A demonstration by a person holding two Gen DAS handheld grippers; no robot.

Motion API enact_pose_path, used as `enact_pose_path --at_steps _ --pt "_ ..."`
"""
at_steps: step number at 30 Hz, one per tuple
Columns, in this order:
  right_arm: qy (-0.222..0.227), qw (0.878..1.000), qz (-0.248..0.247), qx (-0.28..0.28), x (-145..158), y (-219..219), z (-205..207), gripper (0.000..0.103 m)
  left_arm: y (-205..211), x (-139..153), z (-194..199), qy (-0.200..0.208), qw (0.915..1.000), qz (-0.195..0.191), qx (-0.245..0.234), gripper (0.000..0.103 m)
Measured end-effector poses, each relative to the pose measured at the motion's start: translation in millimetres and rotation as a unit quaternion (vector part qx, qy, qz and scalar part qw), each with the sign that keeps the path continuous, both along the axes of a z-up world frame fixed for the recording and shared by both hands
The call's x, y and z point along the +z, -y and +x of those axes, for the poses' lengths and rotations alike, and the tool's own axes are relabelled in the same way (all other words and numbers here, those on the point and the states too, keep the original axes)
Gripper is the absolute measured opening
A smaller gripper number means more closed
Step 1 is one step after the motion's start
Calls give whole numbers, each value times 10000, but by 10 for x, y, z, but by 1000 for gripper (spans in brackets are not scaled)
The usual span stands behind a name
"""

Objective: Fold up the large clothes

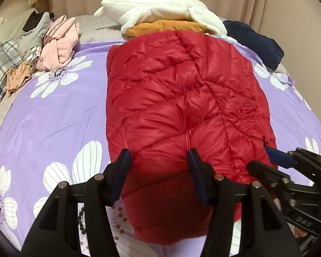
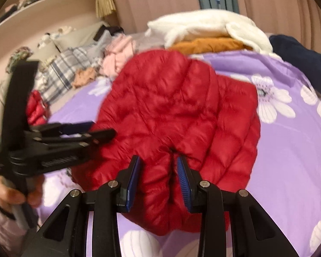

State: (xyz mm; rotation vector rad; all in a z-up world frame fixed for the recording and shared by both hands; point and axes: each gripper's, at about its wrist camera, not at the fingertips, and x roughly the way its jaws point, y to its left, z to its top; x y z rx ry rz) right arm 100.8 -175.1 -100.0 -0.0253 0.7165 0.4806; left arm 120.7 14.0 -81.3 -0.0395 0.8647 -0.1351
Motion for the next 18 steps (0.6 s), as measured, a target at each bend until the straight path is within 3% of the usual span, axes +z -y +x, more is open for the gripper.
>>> enact_pose_path --at_steps 13,16,18 --pt "-120 9999 -17 -119 -59 8 -93 35 -28 -39 -242 -136 9999 64 35 60" --pt "-147 9998 -11 -129 -56 31 -149 35 -38 -32 -298 -192 9997 44 117 66" --pt "-170 9997 24 -168 -53 69 -193 41 -51 -25 -335 -229 9995 61 204 73"
